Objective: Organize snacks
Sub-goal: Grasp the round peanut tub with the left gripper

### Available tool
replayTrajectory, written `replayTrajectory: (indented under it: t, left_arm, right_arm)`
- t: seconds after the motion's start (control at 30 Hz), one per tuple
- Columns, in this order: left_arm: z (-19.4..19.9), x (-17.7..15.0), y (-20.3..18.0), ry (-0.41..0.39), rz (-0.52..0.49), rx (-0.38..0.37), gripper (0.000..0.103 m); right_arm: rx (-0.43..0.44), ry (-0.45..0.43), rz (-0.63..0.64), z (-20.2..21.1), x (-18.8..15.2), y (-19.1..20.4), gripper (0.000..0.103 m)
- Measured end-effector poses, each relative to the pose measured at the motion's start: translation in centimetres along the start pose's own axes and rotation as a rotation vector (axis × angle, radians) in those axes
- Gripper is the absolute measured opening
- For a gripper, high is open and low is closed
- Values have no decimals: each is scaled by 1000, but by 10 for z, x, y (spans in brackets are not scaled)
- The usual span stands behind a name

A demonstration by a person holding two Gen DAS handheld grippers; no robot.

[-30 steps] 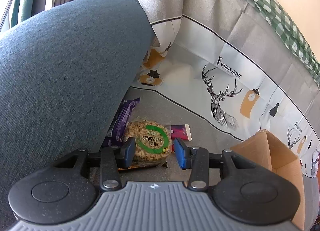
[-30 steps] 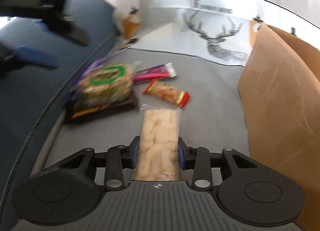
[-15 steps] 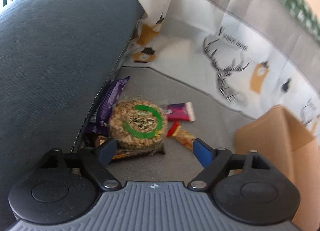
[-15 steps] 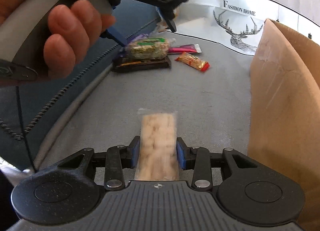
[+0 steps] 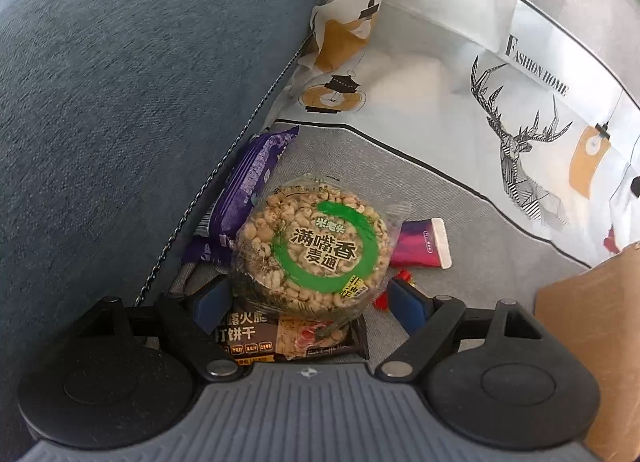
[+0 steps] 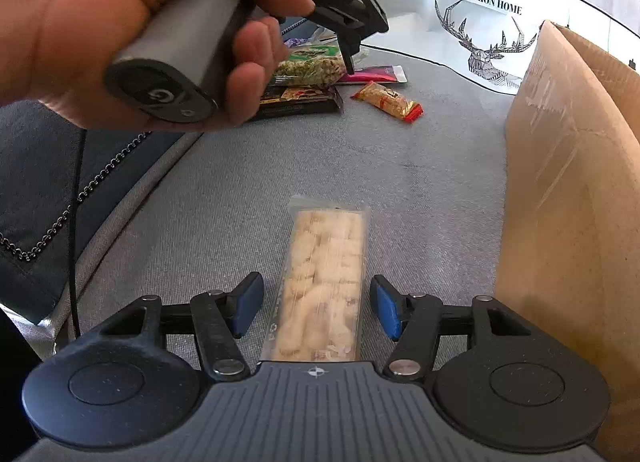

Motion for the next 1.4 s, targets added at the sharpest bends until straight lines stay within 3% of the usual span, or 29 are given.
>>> replayTrajectory:
  t: [0.13,0.2,0.3,0.5,0.57,0.63,0.7,0.83,0.9,0.93,1.0,1.03,1.17,1.27,1.4]
  left_arm:
    - [5,-6,0,-23,-23,25,70]
    - [10,-11,4,-24,-30,22,63]
    - [19,-22,7,-8,-54,-25,25]
    - [32,-52,20,15,-126,-9,24]
    - [42,-61,32,11,-84,-53,27]
    - [53,-68,43,-9,-46,-94,38]
    - [60,-71,46,-30,-40,-120,39]
    - [65,-66,37,-89,-63,-118,52]
    - [64,-59,31,-122,-69,-121,60]
    - [62,-54,28,-132,-67,-121,66]
    - [56,-45,19,-142,-60,-120,76]
    - [51,-40,14,-144,-54,-114,83]
    - [28,-24,-3,-122,-36,-43,94]
    - [8,-11,-10,-102,-11,26,96]
    - [-15,4,-9,-86,10,61,97]
  right_arm:
    - [-3,-14,-2,1,2,-2,40]
    - [0,-16,-9,2,1,-3,39]
    - [3,-18,-23,8,-5,-4,38]
    - [-2,-8,-24,17,-20,-1,38]
    - [1,-7,-23,20,-24,1,38]
    - [0,-12,-23,25,-27,3,38]
    - [0,-17,-22,27,-29,4,38]
    - [-2,-16,-19,26,-30,4,39]
    - [-2,2,-20,23,-30,3,44]
    - [-7,22,-17,21,-30,3,52]
    - [-22,41,-12,19,-31,3,54]
    - [-29,49,-4,20,-32,4,54]
    - [-32,69,15,19,-34,4,54]
    - [-16,72,18,17,-30,3,52]
    - [-2,68,22,15,-26,3,46]
Point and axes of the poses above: each gripper's, at about its wrist camera, not at the fingertips, and z roughly against the way its jaws point, y to its left, x to its top, the point moved 4 cm from there along -z, roughly the way its jaws point, and after that the axes turned 13 degrees about y, right-handed, at the moved point
